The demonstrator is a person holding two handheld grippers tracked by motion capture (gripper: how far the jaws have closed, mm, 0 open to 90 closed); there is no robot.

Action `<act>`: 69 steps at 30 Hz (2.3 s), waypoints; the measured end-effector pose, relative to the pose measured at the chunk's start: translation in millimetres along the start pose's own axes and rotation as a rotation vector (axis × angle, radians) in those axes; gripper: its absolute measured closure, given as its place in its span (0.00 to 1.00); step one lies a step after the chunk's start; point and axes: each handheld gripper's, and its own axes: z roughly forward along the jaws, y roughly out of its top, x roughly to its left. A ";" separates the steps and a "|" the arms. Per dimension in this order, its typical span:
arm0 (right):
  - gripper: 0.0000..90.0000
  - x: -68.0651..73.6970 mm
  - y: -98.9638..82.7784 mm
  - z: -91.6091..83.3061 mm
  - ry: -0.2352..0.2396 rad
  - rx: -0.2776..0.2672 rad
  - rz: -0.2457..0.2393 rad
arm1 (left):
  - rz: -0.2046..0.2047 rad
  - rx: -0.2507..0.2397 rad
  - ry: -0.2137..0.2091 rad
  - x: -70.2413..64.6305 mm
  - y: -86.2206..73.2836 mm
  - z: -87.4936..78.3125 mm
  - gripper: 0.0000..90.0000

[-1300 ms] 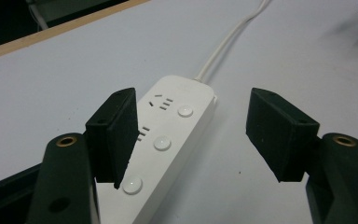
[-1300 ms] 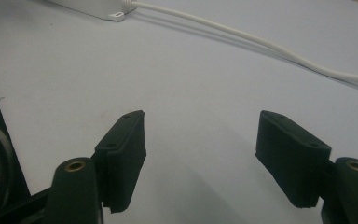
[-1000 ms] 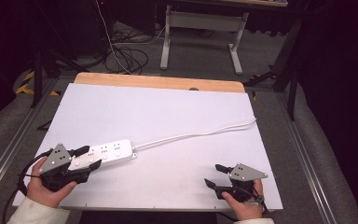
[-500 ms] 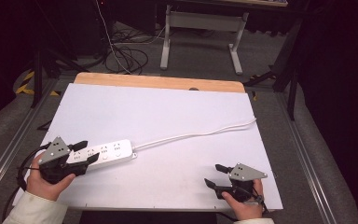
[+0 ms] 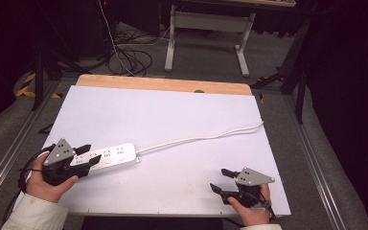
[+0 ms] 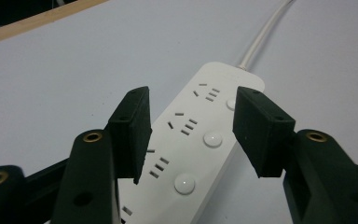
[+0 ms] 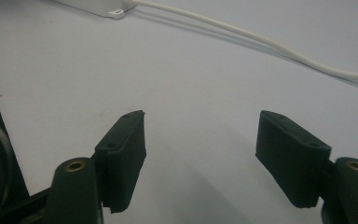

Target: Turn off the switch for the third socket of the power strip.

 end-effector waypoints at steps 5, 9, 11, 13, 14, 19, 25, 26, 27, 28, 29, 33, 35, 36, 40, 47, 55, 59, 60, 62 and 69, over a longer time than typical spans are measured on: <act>0.37 -0.1 -0.2 0.3 0.003 0.000 0.002 | -0.007 0.030 0.016 2.9 -0.1 2.0 0.54; 0.37 -0.2 -0.2 0.3 0.003 -0.001 0.003 | -0.023 0.065 0.005 6.0 -0.4 3.2 0.62; 0.37 -0.1 -0.2 0.2 0.003 0.000 0.003 | -0.025 0.112 0.003 7.7 -0.7 4.9 0.68; 0.37 -0.1 -0.2 0.3 0.004 -0.001 0.004 | -0.024 0.133 -0.005 8.7 -1.2 6.5 0.74; 0.37 -0.1 -0.2 0.3 0.003 0.000 0.004 | -0.024 0.133 -0.005 8.7 -1.2 6.5 0.76; 0.37 -0.2 -0.3 0.5 0.004 0.000 0.003 | -0.008 0.157 -0.015 11.9 -1.4 8.2 0.90; 0.37 -0.2 -0.3 0.5 0.005 0.001 0.003 | -0.003 0.173 -0.040 11.6 -0.9 10.1 0.99; 0.37 -0.1 -0.3 0.5 0.005 0.001 0.003 | -0.001 0.180 -0.045 11.2 -0.7 10.7 1.00; 0.37 -0.1 -0.3 0.5 0.005 0.001 0.003 | -0.001 0.186 -0.049 10.6 -0.7 11.2 1.00; 0.37 -0.1 -0.3 0.5 0.005 0.001 0.003 | 0.004 0.195 -0.054 10.2 -0.4 12.2 1.00; 0.37 -0.1 -0.3 0.5 0.005 0.001 0.003 | 0.004 0.195 -0.054 10.2 -0.4 12.2 1.00; 0.37 -0.2 -0.3 0.6 0.005 0.002 0.002 | 0.016 0.219 -0.049 10.3 -0.1 14.2 1.00; 0.37 -0.1 -0.3 0.5 0.005 0.002 0.002 | 0.012 0.229 -0.059 10.6 -0.3 15.7 1.00; 0.37 -0.1 -0.3 0.4 0.005 0.001 0.001 | 0.016 0.236 -0.057 11.2 -0.3 16.2 1.00; 0.37 -0.1 -0.3 0.4 0.006 0.001 0.002 | 0.015 0.262 -0.065 12.3 -1.5 19.8 1.00; 0.37 -0.1 -0.3 0.4 0.006 0.002 0.001 | 0.032 0.303 -0.062 13.9 -1.9 23.4 1.00; 0.37 0.0 -0.3 0.4 0.007 0.002 0.000 | 0.025 0.323 -0.066 13.3 -2.6 25.2 1.00; 0.37 0.0 -0.3 0.3 0.006 0.002 0.000 | 0.028 0.319 -0.061 13.8 -3.2 25.4 1.00; 0.37 0.1 -0.3 0.3 0.006 0.002 0.000 | 0.024 0.319 -0.064 13.6 -3.5 25.6 1.00; 0.37 0.0 -0.3 0.3 0.006 0.002 -0.002 | 0.019 0.321 -0.071 13.3 -3.8 25.9 1.00; 0.37 0.1 -0.3 0.3 0.006 0.003 -0.003 | 0.025 0.328 -0.066 13.2 -4.5 27.2 1.00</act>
